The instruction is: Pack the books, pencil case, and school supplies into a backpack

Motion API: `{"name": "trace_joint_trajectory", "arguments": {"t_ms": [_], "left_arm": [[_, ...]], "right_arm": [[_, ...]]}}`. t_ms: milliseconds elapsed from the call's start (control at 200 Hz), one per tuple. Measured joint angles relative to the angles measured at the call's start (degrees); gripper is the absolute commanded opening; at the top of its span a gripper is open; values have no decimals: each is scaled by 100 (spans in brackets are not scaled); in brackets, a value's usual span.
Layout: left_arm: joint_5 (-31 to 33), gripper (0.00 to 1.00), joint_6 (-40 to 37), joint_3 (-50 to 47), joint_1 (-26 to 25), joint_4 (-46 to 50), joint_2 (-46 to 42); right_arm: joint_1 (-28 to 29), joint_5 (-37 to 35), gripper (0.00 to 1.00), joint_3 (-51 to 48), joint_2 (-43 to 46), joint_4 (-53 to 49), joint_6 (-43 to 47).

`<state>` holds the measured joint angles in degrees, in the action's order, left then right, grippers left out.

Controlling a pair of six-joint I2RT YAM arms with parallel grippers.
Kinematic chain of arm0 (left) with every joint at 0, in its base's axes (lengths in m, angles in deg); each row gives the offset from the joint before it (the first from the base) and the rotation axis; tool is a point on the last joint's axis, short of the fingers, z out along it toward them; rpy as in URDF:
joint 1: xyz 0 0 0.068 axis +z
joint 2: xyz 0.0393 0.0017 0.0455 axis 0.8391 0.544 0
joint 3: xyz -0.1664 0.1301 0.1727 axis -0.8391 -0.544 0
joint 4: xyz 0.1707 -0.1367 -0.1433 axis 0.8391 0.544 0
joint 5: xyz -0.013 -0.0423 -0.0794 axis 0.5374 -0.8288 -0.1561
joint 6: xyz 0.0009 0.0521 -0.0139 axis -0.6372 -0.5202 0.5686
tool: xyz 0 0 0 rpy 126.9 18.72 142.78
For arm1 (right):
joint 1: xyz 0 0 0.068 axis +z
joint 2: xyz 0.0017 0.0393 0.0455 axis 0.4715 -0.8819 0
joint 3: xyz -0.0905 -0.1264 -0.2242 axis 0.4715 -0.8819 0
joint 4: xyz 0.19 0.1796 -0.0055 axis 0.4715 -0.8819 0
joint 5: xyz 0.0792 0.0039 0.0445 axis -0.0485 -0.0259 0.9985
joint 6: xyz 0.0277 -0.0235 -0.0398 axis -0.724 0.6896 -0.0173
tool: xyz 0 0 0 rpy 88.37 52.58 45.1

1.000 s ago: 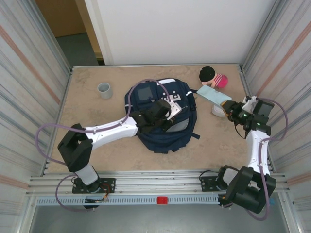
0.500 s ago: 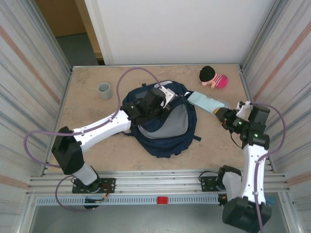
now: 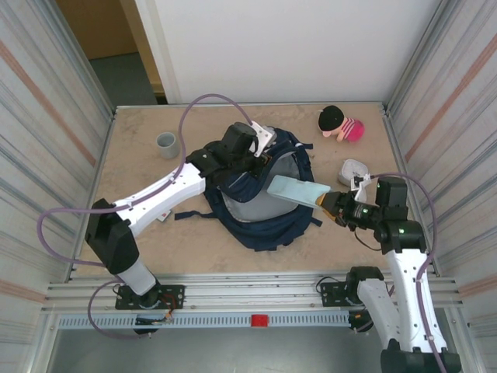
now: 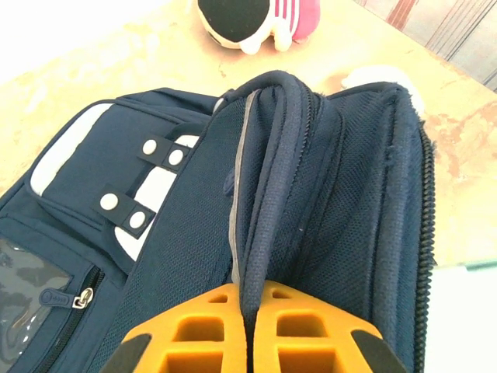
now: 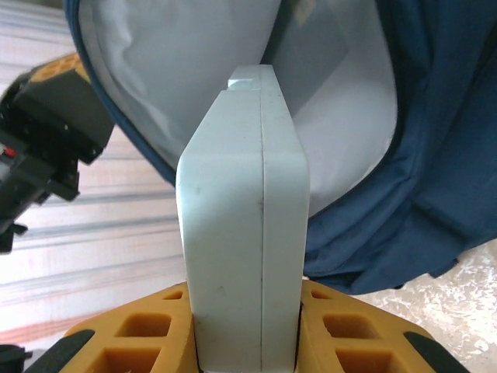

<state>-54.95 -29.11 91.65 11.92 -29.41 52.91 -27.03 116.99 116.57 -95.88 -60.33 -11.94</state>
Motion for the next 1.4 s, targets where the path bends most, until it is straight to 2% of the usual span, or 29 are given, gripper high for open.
{"name": "trace_joint_trajectory", "arguments": {"t_ms": [135, 291, 566, 762, 992, 1283, 1398], "left_arm": [[-197, 0, 85, 31, 90, -46, 17], [-251, 0, 153, 92, 94, -46, 44], [-358, 0, 291, 96, 94, -160, 85], [-463, 0, 382, 96, 101, -232, 85], [-551, 0, 433, 133, 120, -323, 85], [-634, 0, 452, 219, 122, -389, 85], [-632, 0, 452, 254, 138, -387, 85]], "right_arm": [[789, -398, 15, -612, 94, 1054, -953], [1753, -1355, 16, -1353, -173, 2479, -2100], [2944, -2931, 18, -1572, -1596, 4750, -3305], [3779, -4009, 19, -1495, -2649, 5582, -3731], [4135, -4721, 22, -1078, -3604, 6284, -4057], [4315, -4999, 29, -540, -4876, 7189, -4594], [4315, -4955, 37, -369, -5320, 7525, -4782]]}}
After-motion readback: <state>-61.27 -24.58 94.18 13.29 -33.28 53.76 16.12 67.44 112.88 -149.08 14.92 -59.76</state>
